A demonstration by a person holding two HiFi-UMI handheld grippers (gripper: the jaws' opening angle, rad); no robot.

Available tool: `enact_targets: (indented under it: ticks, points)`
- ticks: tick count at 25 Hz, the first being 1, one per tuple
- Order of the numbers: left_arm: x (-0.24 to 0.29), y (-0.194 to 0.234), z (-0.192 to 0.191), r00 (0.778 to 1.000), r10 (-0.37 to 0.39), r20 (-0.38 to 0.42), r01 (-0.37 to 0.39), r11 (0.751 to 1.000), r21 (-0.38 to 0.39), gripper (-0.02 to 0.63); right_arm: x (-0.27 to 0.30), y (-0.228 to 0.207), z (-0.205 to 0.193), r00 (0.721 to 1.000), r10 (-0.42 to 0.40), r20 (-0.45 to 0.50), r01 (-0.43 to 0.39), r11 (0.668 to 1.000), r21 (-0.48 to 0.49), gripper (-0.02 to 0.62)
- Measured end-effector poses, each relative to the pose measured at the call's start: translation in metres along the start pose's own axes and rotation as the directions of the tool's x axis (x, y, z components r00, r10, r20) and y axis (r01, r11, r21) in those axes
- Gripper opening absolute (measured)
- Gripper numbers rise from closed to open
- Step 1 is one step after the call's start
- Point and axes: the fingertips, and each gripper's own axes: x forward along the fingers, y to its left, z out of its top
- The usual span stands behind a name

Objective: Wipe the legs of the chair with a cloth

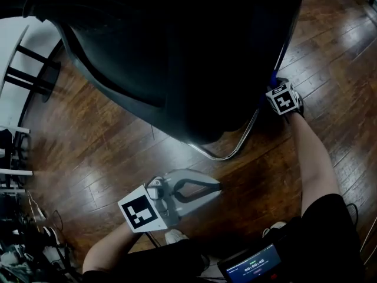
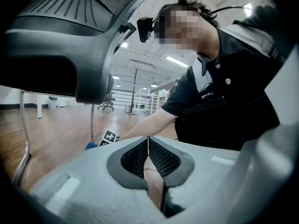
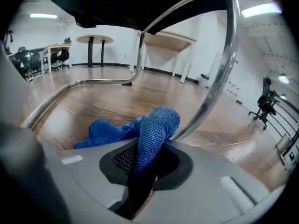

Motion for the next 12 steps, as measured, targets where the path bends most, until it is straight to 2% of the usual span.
enact_targets:
  ticks: [2,4,8,12]
  points:
    - [-0.004,0.002,-0.005,1.000,0.013,-0.016,-0.013,1.000,0.002,0.000,-0.001,-0.011,-0.002,0.998,-0.061,0.002,0.061,0.998,-0.005,0.058]
    - [-0.005,0.004,-0.006,1.000,0.011,-0.011,-0.011,1.000,0.016,0.000,-0.006,-0.005,-0.006,0.998,-0.058,0.015,0.058,0.998,-0.023,0.054]
    - [0.002,0.003,0.000,0.998,-0.044,0.034,0.042,0.997,0.062,0.000,-0.028,0.040,-0.026,0.994,0.106,0.012,-0.105,0.993,-0.062,0.052]
    - [0.009,-0.002,0.002,0.992,-0.107,0.067,0.101,0.991,0.086,0.000,-0.057,0.109,-0.049,0.960,0.281,-0.013,-0.281,0.957,-0.071,0.052]
